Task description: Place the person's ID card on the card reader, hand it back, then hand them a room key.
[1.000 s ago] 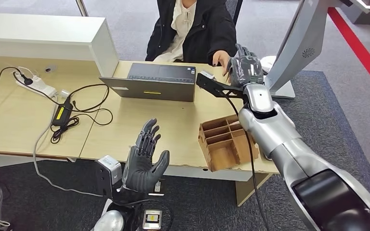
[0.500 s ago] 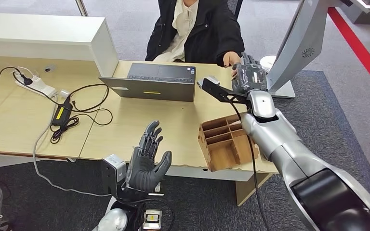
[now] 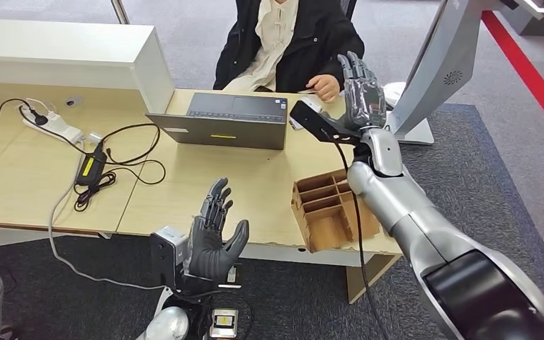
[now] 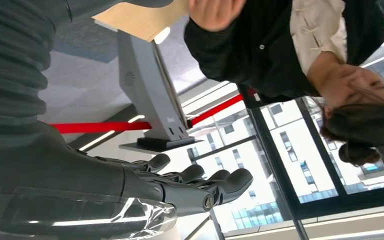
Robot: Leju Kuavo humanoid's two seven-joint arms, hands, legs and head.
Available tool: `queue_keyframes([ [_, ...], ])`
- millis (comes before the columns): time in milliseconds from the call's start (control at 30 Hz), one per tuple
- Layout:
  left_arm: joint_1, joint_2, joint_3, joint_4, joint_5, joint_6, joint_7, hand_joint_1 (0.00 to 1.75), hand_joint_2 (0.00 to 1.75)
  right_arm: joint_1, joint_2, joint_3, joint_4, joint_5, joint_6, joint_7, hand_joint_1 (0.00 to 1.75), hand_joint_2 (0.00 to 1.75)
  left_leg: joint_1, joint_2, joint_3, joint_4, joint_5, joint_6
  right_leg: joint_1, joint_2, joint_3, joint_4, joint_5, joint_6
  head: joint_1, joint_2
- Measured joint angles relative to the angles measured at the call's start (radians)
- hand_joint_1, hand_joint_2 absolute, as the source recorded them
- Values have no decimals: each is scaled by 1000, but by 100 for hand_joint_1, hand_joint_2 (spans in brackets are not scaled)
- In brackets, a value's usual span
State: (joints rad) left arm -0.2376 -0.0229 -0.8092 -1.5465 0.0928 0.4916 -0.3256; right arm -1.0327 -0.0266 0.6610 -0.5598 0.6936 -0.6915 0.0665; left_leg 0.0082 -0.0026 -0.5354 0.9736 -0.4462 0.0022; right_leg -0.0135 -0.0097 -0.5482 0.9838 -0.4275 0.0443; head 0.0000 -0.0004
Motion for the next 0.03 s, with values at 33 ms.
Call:
queue_keyframes([
  [33, 0, 0, 0, 0, -1, 2, 0, 0, 175, 1, 0, -1, -7, -3, -2, -3, 0, 175, 0, 0, 0, 0, 0, 0, 0, 0, 0, 0, 0, 0, 0, 0],
])
